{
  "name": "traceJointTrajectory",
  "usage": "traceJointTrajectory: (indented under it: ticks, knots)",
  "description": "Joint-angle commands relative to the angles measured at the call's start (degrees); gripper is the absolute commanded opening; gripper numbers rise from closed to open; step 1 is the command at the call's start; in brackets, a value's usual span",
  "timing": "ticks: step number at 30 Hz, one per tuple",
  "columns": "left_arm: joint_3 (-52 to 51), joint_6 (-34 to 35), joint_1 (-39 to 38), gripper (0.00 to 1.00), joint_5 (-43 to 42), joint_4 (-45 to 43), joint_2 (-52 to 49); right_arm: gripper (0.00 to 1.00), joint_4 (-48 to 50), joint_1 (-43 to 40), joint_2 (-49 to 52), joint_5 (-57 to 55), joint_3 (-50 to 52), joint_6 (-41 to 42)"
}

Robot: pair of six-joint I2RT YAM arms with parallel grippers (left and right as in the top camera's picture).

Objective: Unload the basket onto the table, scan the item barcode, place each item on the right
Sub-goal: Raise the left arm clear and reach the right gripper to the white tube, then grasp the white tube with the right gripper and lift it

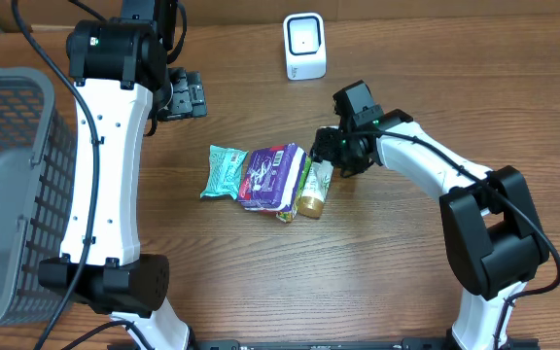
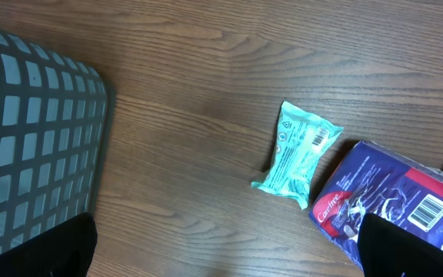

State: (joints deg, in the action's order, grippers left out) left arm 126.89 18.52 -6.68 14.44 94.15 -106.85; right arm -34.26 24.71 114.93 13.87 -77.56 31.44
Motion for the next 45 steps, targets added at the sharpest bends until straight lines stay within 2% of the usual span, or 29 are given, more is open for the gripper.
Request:
traceJointTrajectory:
  ticks: [1,2,8,10,16,19,29,32,34,36,37,39,42,45]
  knots:
    - [-0.33,0.98,0.00,0.99,1.16,0.11,-0.52,0.50,0.13,-0.02,0.50,-1.44,1.44,0.07]
    - [-0.33,0.98,0.00,0.99,1.16,0.11,-0.52,0.47,0.15,-0.02,0.50,-1.49,1.44,0.04]
    - [-0.33,0.98,0.00,1.00,1.16,0.11,-0.52,0.09,0.11,-0.09,0.46,-1.81,1.27,-4.09]
    - [-0.33,0.98,0.00,1.00,1.16,0.11,-0.52,0.04,-0.37,-0.13,0.24,-1.84,0.96,-6.23]
    - [-0.33,0.98,0.00,1.00,1.16,0.11,-0.52,0.04,-4.50,-0.87,-2.34,-1.90,-1.31,-11.93]
    - [-0.33,0.98,0.00,1.00,1.16,0.11,-0.52,0.04,-6.43,-2.03,-4.72,-2.08,-2.19,-11.58]
    - [-0.33,0.98,0.00,1.00,1.16,0.11,-0.52,0.04,-16.06,-13.16,-8.37,-3.34,-1.62,14.75]
    - [-0.33,0.98,0.00,1.00,1.16,0.11,-0.52,0.04,-16.11,-14.25,-8.37,-3.34,-0.79,16.46]
    - [-0.33,0.98,0.00,1.00,1.16,0.11,-0.52,0.04,-15.52,-14.19,-8.37,-3.41,-0.50,11.52]
    - [-0.33,0.98,0.00,0.99,1.16,0.11,-0.52,0.22,-15.89,-14.05,-8.37,-3.80,-0.50,7.93]
    - [-0.33,0.98,0.00,1.00,1.16,0.11,-0.52,0.26,-16.04,-14.08,-8.37,-3.78,-0.50,6.51]
    - [-0.33,0.98,0.00,0.99,1.16,0.11,-0.52,0.29,-16.39,-14.23,-8.37,-3.78,-0.52,2.38]
    - [-0.33,0.98,0.00,1.00,1.16,0.11,-0.52,0.50,-16.63,-15.43,-8.37,-3.74,-2.54,-6.91]
    - [-0.33,0.98,0.00,1.00,1.16,0.11,-0.52,0.64,-17.14,-16.11,-8.37,-3.54,-6.05,-15.39]
